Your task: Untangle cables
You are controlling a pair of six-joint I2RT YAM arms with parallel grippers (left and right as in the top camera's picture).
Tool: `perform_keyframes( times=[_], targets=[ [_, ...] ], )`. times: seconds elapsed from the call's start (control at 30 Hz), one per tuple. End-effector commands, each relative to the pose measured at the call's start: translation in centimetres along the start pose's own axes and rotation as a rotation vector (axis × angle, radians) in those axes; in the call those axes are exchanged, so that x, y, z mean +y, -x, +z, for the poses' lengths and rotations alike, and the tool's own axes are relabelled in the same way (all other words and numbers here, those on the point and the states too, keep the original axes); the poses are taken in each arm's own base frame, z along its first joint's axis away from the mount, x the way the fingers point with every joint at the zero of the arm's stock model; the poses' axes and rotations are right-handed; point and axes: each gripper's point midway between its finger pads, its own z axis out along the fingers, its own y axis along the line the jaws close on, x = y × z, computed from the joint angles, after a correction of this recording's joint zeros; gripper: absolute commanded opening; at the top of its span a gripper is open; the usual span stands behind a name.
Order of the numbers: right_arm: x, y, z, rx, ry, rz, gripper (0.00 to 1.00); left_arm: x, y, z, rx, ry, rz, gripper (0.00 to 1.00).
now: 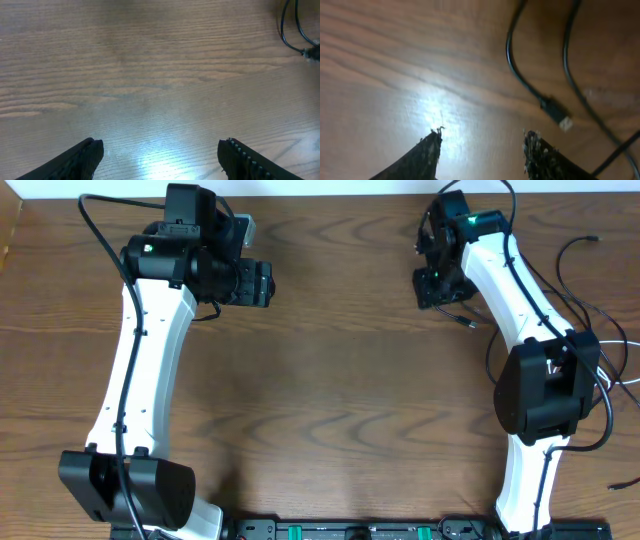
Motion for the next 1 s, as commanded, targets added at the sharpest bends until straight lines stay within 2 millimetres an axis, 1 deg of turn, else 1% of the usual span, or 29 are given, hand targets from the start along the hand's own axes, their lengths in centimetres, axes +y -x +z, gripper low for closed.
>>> perform_keyframes(
  times=[0.0, 0.07, 0.13, 0.23, 0.53, 0.7, 0.97],
  targets=[
    [0.9, 1.2, 0.2, -0.039, 0.04, -0.034, 0.53, -0.4, 0.2, -1.2, -0.027, -0.013, 0.017, 0.79],
    [1.4, 1.7, 1.1, -0.044, 0.066, -0.032, 0.52, -0.4, 0.2, -1.2, -0.027, -0.013, 0.017, 0.79],
    [1.4, 1.8, 1.9, -0.038, 0.068, -0.027, 0.52, -0.4, 0.2, -1.2, -0.027, -0.013, 0.017, 0.79],
    [1.4, 1.9, 2.5, -0.035, 0.068, -0.028, 0.51, -0.4, 0.3, -1.2, -0.028, -0.013, 0.018, 0.79],
    [1.6, 1.0, 6.1, 0.037, 0.075, -0.026, 0.49, -0.4, 0.3, -1.2, -0.03, -0.013, 0.018, 0.79],
    [1.6, 0.9, 6.6, 0.046, 0.075, -0.026, 0.49, -0.4, 0.3, -1.2, -0.03, -0.013, 0.018, 0.79],
    [1.7, 1.1, 6.9, 0.041, 0.083, -0.03, 0.51, -0.4, 0.3, -1.2, -0.03, -0.013, 0.018, 0.79]
  ],
)
